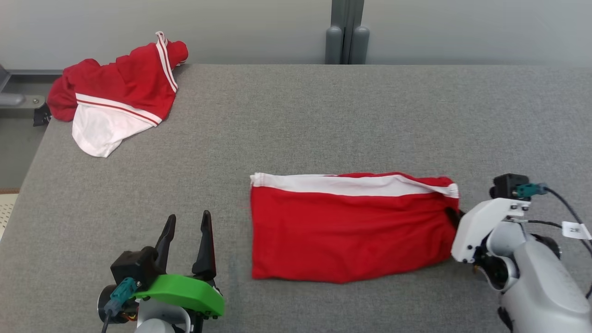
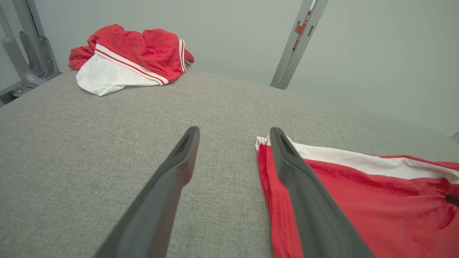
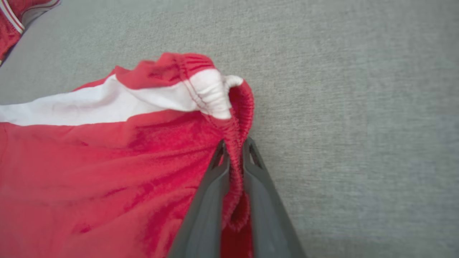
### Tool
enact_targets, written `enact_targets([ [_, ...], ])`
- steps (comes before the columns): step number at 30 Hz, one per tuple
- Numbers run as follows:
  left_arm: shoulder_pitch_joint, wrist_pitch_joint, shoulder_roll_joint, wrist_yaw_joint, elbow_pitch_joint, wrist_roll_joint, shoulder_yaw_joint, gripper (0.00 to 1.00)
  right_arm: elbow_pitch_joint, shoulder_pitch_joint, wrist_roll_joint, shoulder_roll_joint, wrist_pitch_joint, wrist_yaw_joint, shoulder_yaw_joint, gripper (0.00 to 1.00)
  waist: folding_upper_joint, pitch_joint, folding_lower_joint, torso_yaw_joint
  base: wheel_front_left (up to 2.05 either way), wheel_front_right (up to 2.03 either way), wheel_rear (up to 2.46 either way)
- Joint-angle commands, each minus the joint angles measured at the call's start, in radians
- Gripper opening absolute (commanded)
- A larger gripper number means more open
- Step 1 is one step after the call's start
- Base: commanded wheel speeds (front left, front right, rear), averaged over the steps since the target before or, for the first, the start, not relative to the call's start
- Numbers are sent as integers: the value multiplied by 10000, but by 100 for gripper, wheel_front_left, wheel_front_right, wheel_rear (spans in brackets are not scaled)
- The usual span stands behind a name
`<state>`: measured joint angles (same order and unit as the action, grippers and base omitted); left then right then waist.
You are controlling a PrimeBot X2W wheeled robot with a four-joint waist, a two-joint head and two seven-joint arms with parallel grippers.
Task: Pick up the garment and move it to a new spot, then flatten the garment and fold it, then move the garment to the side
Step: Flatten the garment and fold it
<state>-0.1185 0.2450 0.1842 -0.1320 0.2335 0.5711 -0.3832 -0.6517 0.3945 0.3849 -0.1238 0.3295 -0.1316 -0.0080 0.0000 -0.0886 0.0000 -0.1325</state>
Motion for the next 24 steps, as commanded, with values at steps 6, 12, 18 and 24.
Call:
enact_targets([
  [6, 26, -2, 92, -56, 7, 29, -34, 100, 484, -538, 219, -678, 211, 17, -794, 0, 0, 93, 0, 112, 0, 0, 0],
  [12, 98, -41, 128, -82, -13, 47, -105, 100, 1403, -1006, 591, -357, 491, 14, -784, 0, 0, 169, 0, 174, 0, 0, 0],
  [18, 137, -149, 162, -72, -47, 1, -225, 100, 2765, -1324, 1328, 103, 930, 11, -259, 0, 0, 271, 0, 116, 0, 0, 0],
  [24, 154, -211, 199, -103, -113, 4, -284, 100, 3673, -1403, 2032, 501, 1195, 11, 253, 0, 0, 316, 0, -27, 0, 0, 0],
])
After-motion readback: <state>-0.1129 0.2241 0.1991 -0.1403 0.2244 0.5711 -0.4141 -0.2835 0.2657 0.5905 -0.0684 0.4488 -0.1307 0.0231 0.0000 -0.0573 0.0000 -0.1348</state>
